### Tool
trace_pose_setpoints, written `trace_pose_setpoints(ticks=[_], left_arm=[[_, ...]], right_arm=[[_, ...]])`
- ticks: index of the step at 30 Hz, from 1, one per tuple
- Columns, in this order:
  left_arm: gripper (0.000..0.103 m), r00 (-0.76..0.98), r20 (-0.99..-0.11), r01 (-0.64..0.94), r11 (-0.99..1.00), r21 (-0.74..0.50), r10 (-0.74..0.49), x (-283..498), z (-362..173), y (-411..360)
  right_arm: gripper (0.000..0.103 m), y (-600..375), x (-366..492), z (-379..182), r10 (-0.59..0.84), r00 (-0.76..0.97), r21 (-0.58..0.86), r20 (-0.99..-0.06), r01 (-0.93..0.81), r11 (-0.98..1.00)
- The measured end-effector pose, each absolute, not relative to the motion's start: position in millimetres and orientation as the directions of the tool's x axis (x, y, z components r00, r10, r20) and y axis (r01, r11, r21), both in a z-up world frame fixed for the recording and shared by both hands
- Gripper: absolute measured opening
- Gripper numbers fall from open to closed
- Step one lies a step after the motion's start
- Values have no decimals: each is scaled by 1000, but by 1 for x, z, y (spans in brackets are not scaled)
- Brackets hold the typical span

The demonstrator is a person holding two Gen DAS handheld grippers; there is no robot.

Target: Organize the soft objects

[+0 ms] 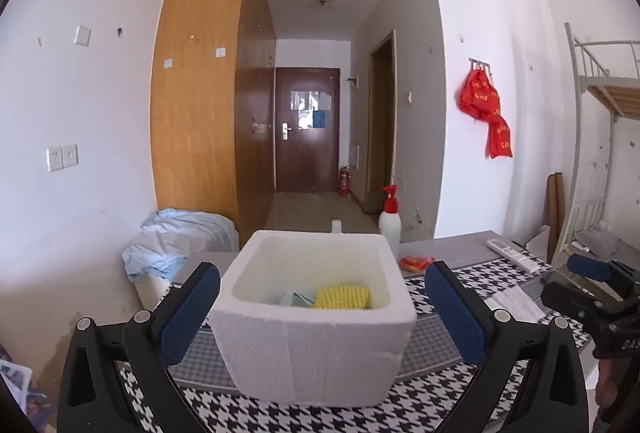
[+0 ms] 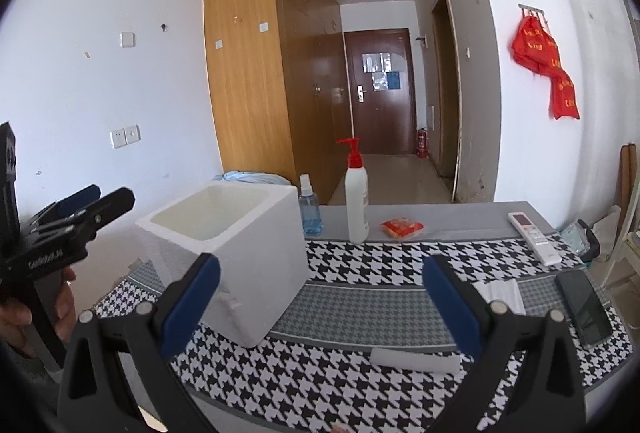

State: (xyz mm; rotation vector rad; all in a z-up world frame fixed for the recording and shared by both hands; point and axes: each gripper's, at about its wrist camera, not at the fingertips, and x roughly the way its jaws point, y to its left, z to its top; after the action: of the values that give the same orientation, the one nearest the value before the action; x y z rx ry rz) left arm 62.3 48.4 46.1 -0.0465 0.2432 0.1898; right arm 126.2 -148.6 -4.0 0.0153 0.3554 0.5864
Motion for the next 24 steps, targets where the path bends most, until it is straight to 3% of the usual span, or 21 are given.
trace_pose_setpoints(ticks=[24], left_arm=[[102, 968, -213, -144, 989, -31, 135, 19, 17, 31]], right_arm=[[102, -151, 83, -13, 545, 791, 76, -276, -548, 833]])
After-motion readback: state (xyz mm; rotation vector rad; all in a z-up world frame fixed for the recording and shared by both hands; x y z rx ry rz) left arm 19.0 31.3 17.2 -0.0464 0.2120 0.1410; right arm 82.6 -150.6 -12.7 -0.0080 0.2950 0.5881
